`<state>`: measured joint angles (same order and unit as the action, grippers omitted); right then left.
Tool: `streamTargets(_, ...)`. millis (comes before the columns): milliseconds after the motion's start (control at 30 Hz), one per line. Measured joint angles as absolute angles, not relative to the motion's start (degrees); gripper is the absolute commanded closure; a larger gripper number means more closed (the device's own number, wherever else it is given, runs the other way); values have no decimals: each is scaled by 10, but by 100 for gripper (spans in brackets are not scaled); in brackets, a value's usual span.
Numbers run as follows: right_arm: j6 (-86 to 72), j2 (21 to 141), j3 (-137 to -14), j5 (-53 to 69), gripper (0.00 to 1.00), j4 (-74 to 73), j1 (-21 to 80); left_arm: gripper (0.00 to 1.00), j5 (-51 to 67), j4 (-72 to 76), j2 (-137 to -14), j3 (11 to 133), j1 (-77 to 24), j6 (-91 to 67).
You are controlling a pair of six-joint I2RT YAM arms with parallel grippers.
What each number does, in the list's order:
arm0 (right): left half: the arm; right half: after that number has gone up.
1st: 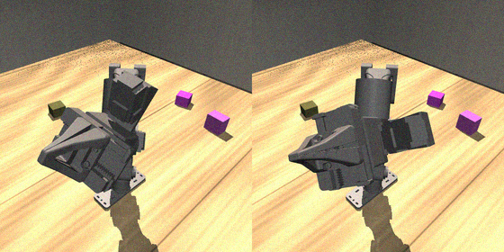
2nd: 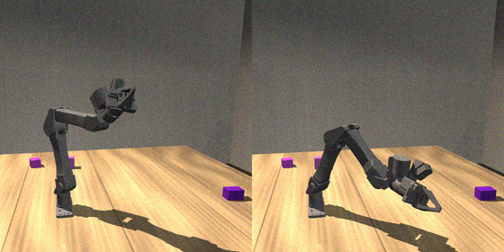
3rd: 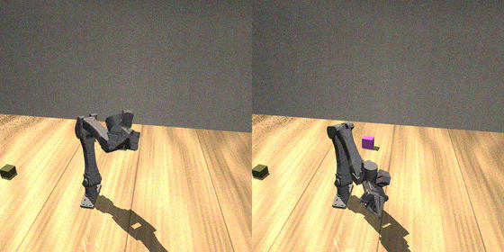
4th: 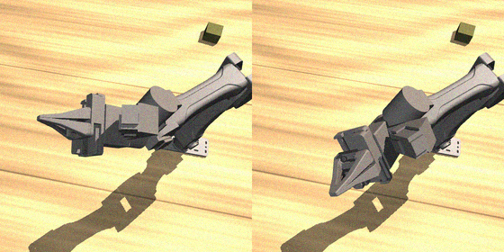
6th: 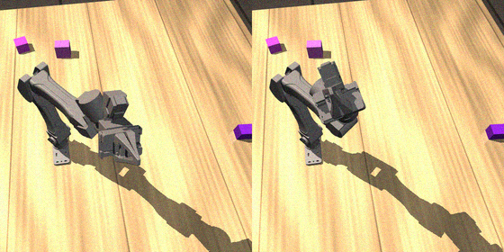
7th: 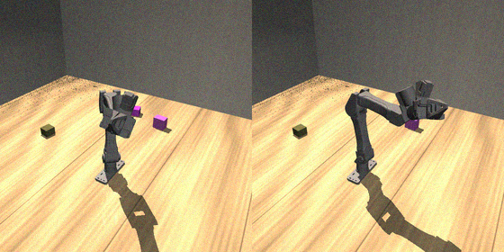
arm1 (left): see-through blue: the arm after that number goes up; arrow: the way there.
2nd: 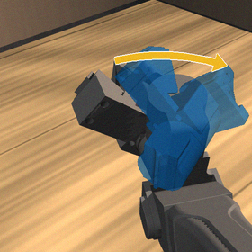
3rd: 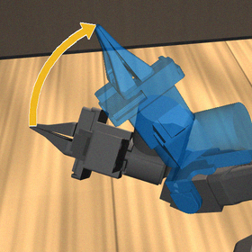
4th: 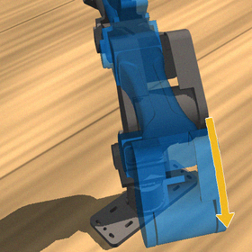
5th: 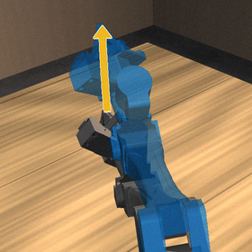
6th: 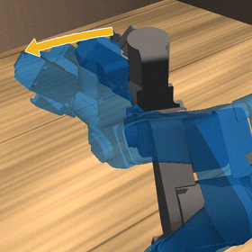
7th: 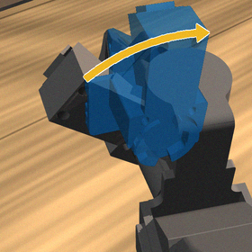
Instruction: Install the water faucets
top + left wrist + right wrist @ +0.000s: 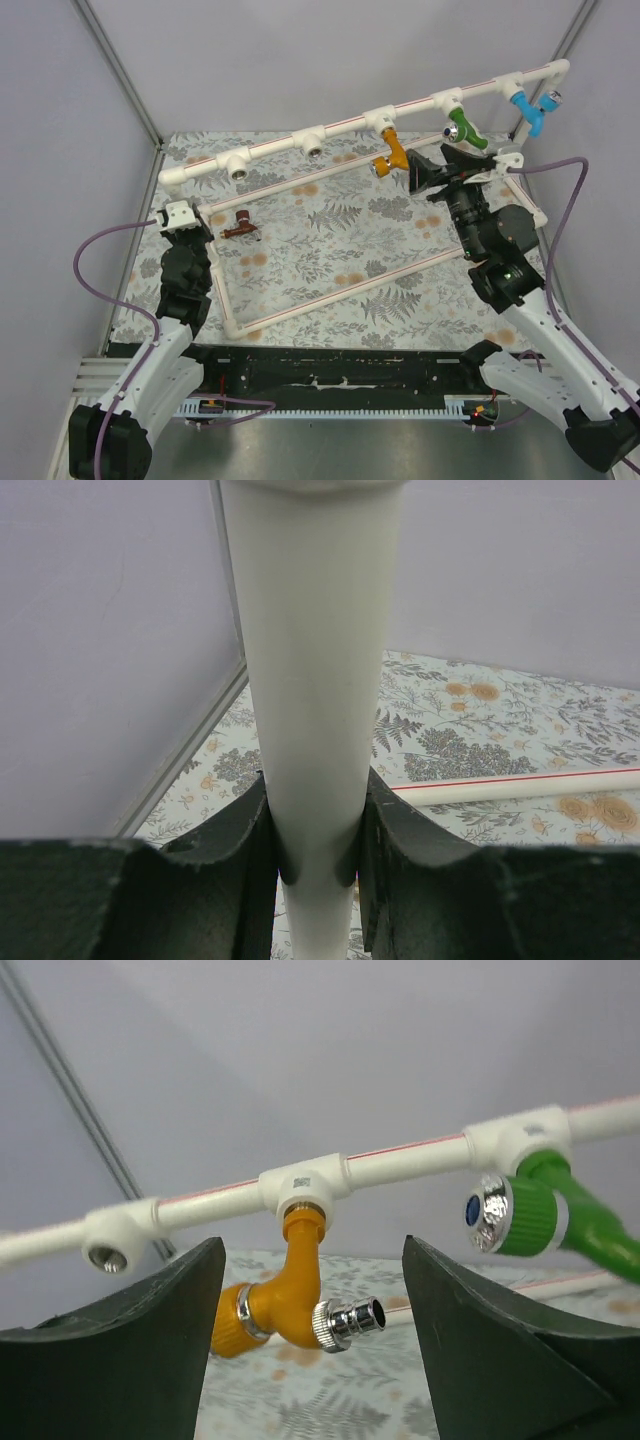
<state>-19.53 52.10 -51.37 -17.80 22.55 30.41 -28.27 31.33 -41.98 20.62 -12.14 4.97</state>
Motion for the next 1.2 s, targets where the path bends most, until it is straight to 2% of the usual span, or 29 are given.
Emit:
streamTargets(200,266,476,-574,15,21,47,305,98,-283,313,-420,206,-121,50)
streamTargets(333,527,477,-581,84,21,-44,306,98,-283,313,-420,206,-121,50)
streamTargets(567,789,550,-581,93,25,-68,307,98,-283,313,-419,206,-121,50)
streamTargets(667,846,590,-581,84,33,-40,308,98,-283,313,-419,206,-121,50)
streamTargets(733,874,616,-581,74,41,-11,309,98,-283,312,-418,206,-121,50)
streamTargets(833,885,640,-581,55,62,39,310,98,-283,311,-418,206,-121,50)
streamTargets(900,875,652,-580,46,81,78,311,98,-283,310,-418,206,-121,50)
streamTargets(933,860,655,-578,40,95,96,312,98,-282,310,-418,206,-121,49)
streamTargets(967,827,655,-571,36,100,116,313,98,-283,310,-418,206,-121,49)
streamTargets(1067,678,656,-552,16,100,177,314,98,-283,310,-418,206,-121,49)
streamTargets(1200,369,665,-540,-45,100,257,320,98,-283,311,-418,206,-121,49)
